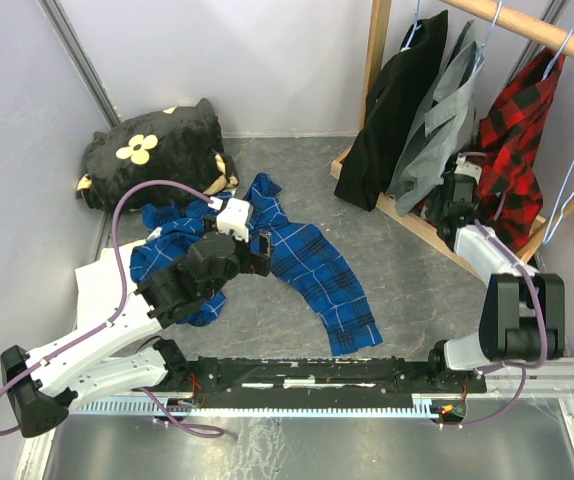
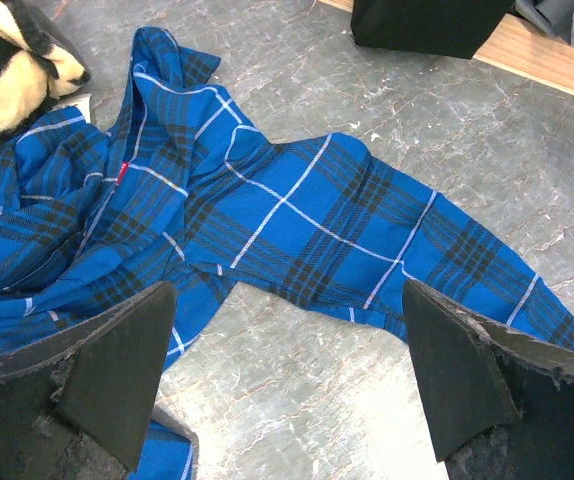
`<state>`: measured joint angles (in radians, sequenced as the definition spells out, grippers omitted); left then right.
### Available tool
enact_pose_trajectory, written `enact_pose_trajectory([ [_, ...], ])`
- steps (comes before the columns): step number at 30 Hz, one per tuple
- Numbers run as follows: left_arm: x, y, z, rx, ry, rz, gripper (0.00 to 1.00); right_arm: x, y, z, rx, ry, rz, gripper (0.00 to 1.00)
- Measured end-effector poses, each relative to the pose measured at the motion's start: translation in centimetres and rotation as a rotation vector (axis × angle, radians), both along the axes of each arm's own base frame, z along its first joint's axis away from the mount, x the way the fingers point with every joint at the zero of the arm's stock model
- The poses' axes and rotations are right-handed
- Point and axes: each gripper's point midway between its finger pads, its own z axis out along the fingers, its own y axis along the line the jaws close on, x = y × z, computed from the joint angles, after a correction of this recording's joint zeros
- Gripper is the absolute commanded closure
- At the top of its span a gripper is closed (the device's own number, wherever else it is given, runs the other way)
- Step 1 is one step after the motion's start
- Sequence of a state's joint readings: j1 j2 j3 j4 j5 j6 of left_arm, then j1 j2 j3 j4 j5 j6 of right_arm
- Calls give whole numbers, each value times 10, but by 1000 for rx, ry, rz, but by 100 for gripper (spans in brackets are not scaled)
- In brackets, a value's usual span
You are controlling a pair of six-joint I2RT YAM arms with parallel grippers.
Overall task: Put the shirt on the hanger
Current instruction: Adjust the shirt on the hanger.
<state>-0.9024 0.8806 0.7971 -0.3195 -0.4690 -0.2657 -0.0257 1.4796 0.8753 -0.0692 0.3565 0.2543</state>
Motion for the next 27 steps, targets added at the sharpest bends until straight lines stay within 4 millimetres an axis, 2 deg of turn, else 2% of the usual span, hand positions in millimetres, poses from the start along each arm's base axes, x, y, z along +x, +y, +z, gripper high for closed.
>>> enact_pose_trajectory([
  [5, 1, 1, 0, 0, 0, 5, 0, -18, 24, 14, 77, -84, 24, 16],
  [14, 0, 2, 2, -5, -4, 4, 0, -74, 80, 15, 130, -126, 104, 15],
  [27, 0, 2, 2, -7, -5, 4, 0, -138, 123, 35, 88, -141, 227, 15],
])
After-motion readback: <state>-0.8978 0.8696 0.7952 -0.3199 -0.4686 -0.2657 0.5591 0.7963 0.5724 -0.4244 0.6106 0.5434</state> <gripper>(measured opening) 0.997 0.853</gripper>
